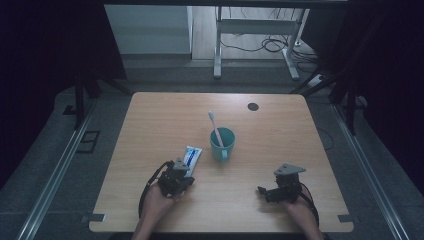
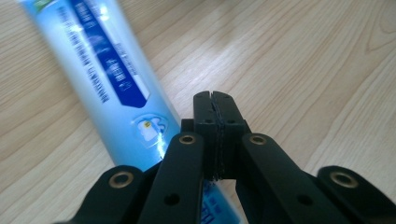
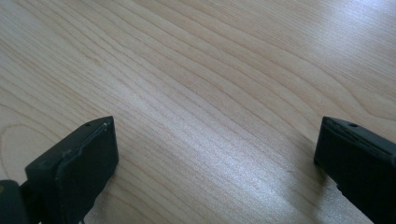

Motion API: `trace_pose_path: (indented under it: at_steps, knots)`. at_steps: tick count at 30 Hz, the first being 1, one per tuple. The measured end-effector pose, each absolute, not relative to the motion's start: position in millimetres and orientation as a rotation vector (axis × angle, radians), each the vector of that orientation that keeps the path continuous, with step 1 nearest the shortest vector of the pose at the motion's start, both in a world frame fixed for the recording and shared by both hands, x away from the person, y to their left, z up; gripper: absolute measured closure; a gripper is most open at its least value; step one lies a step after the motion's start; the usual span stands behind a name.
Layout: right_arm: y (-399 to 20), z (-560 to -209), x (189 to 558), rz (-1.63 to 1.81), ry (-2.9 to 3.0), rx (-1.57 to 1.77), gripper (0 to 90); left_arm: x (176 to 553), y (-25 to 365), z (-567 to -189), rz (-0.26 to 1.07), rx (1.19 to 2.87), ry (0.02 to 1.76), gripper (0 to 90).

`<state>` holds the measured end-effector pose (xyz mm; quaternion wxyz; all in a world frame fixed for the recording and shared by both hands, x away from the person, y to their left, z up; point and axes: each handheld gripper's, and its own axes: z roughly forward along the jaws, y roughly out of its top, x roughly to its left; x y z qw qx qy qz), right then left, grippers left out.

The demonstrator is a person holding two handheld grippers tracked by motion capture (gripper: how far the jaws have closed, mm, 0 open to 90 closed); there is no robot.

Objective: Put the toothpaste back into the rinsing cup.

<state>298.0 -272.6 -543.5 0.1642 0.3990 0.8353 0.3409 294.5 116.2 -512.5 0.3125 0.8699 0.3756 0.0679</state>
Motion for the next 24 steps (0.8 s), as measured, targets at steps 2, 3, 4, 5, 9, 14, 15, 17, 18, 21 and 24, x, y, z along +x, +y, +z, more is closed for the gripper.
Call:
trace_pose_path:
  at_steps: [2, 3, 4, 5, 9, 14, 15, 17, 18, 21, 24]
  knots:
    - [-273, -544, 298, 0.973, 2.381, 1.137, 0.0, 295, 120, -512, 0.182, 2.294, 0.999, 88.9]
    - [-273, -544, 298, 0.972, 2.381, 1.137, 0.0, 295, 121, -512, 0.182, 2.300, 0.996, 88.8]
    - [-273, -544, 298, 0.972, 2.381, 1.137, 0.0, 295, 124, -512, 0.186, 2.298, 1.004, 88.8]
    - [-273, -544, 298, 0.972, 2.381, 1.137, 0.0, 296, 126, -512, 0.186, 2.297, 1.007, 88.8]
    - [-273, -544, 298, 0.973, 2.381, 1.137, 0.0, 298, 135, -512, 0.190, 2.291, 1.028, 88.8]
    - [-273, -543, 298, 0.971, 2.381, 1.137, 0.0, 300, 142, -514, 0.172, 2.282, 1.031, 87.1]
    - [-273, -543, 298, 0.972, 2.381, 1.137, 0.0, 300, 142, -513, 0.159, 2.271, 1.040, 85.7]
    - [-273, -543, 298, 0.972, 2.382, 1.137, 0.0, 301, 143, -511, 0.155, 2.268, 1.030, 84.0]
    - [-273, -543, 298, 0.972, 2.381, 1.137, 0.0, 302, 144, -509, 0.154, 2.264, 1.025, 82.5]
    - [-273, -543, 298, 0.972, 2.381, 1.137, 0.0, 304, 145, -501, 0.152, 2.269, 1.013, 78.1]
    - [-273, -543, 298, 0.971, 2.382, 1.139, 0.0, 307, 143, -494, 0.173, 2.292, 1.011, 70.5]
